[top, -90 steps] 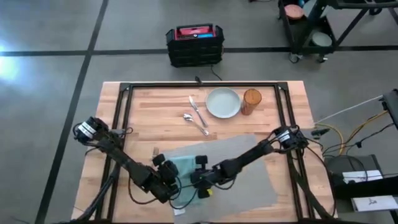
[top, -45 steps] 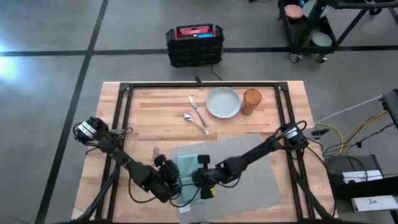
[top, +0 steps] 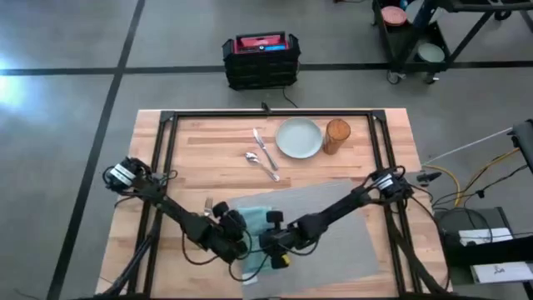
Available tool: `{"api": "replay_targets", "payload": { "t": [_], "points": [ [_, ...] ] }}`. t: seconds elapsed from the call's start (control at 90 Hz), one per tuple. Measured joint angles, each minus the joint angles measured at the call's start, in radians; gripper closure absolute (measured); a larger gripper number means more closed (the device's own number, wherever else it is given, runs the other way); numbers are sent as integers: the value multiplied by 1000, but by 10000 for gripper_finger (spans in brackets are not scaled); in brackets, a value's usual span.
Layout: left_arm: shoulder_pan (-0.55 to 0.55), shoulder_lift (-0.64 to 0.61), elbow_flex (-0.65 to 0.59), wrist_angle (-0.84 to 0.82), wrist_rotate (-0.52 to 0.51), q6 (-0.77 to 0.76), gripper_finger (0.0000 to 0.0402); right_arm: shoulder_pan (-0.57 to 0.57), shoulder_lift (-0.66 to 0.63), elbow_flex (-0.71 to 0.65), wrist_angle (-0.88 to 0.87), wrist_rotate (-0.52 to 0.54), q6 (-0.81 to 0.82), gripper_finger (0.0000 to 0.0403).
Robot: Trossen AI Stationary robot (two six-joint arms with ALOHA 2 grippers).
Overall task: Set table place
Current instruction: Fold the blue napkin on the gray placemat
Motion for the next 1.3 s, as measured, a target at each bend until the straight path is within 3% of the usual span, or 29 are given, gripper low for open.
{"api": "replay_targets", "payload": {
  "t": [0.422,0.711,0.911,1.089,1.3],
  "points": [
    [0,0,-26,13,1,-55,287,17,14,14,102,-36,13,402],
    [0,0,-26,16,1,-43,287,33,13,14,12,-85,21,402],
    [0,0,-26,21,1,-42,287,33,-17,33,228,-85,24,402],
    [0,0,-26,24,1,-41,287,34,58,30,439,-83,35,403],
    [0,-3,-26,28,1,-39,287,34,120,30,462,-51,34,403]
  ]
}}
